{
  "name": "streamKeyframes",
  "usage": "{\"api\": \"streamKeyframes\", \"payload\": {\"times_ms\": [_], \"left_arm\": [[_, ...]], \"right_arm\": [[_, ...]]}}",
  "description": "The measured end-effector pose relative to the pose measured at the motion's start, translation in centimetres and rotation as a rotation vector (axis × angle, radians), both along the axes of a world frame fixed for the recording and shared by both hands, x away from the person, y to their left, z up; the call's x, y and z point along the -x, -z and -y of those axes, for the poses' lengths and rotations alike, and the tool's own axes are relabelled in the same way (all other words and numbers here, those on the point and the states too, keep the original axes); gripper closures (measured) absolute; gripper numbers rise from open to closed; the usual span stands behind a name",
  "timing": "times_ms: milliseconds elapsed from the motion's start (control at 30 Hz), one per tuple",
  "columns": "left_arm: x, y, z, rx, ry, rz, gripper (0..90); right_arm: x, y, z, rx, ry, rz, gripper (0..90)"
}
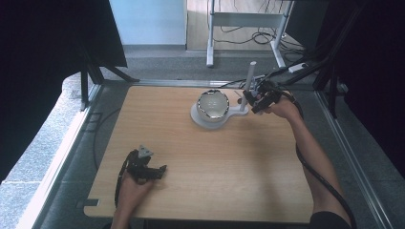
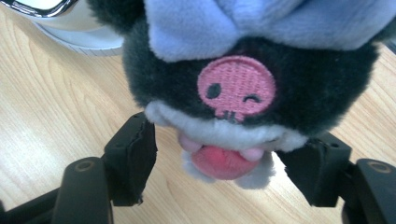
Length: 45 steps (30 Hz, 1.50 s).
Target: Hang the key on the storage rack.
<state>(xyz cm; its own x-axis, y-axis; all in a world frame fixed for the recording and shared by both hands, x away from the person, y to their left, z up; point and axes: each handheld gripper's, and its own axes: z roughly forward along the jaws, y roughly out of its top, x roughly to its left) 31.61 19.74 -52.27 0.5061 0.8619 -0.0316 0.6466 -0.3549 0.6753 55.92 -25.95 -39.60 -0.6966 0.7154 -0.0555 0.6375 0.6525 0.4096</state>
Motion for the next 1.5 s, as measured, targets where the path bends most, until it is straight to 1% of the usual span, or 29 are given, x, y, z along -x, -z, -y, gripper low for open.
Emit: {"api": "streamKeyframes", "payload": {"times_ms": [67, 133, 200, 267, 300, 367, 433, 567, 600, 700, 767, 833, 867, 900, 1200, 1333, 1400, 1500], "left_arm": [[0.0, 0.0, 0.0, 0.000, 0.000, 0.000, 6.3], [0.0, 0.0, 0.0, 0.000, 0.000, 0.000, 6.3], [0.0, 0.0, 0.0, 0.000, 0.000, 0.000, 6.3], [0.0, 0.0, 0.0, 0.000, 0.000, 0.000, 6.3], [0.0, 0.0, 0.0, -0.001, -0.001, 0.000, 6.3], [0.0, 0.0, 0.0, -0.001, 0.000, 0.000, 6.3], [0.0, 0.0, 0.0, -0.001, 0.000, 0.000, 6.3], [0.0, 0.0, 0.0, -0.001, 0.000, 0.000, 6.3], [0.0, 0.0, 0.0, 0.000, -0.001, 0.000, 6.3], [0.0, 0.0, 0.0, 0.000, 0.000, 0.000, 6.3], [0.0, 0.0, 0.0, -0.001, 0.000, 0.000, 6.3], [0.0, 0.0, 0.0, -0.001, -0.001, 0.000, 6.3], [0.0, 0.0, 0.0, -0.001, -0.001, 0.000, 6.3], [0.0, 0.0, 0.0, -0.001, -0.001, 0.000, 6.3], [0.0, 0.0, 0.0, -0.001, 0.000, 0.000, 6.3], [0.0, 0.0, 0.0, -0.001, 0.000, 0.000, 6.3], [0.0, 0.0, 0.0, -0.001, 0.000, 0.000, 6.3], [0.0, 0.0, 0.0, -0.001, 0.000, 0.000, 6.3]], "right_arm": [[0.1, 0.1, 0.0, -0.005, -0.002, 0.006, 25.5], [0.3, 0.2, 0.0, 0.002, -0.003, 0.015, 22.8], [0.5, 0.2, 0.0, 0.008, 0.004, 0.034, 18.6], [0.6, 0.2, 0.1, 0.008, 0.009, 0.036, 17.9], [0.7, 0.2, 0.3, 0.015, 0.017, 0.047, 15.1], [0.8, 0.2, 0.4, 0.018, 0.023, 0.049, 15.0], [1.2, 0.4, 0.7, 0.013, 0.015, 0.042, 14.1], [1.6, 0.6, 0.8, 0.020, 0.002, 0.036, 13.3], [1.9, 0.8, 0.9, 0.024, -0.008, 0.037, 13.1], [2.2, 1.0, 0.9, 0.043, -0.019, 0.029, 12.8], [2.3, 1.0, 0.8, 0.045, -0.023, 0.024, 12.7], [2.8, 1.1, 0.8, 0.061, -0.037, 0.020, 11.8], [2.8, 1.1, 0.8, 0.061, -0.037, 0.020, 11.8], [3.1, 1.1, 0.8, 0.069, -0.049, 0.015, 11.7], [4.4, 0.7, 0.7, 0.079, -0.074, 0.025, 10.8], [5.4, 0.6, 0.5, 0.086, -0.092, 0.025, 10.8], [5.6, 0.5, 0.4, 0.085, -0.091, 0.024, 10.8], [6.5, 0.3, 0.2, 0.076, -0.109, 0.031, 10.8]]}}
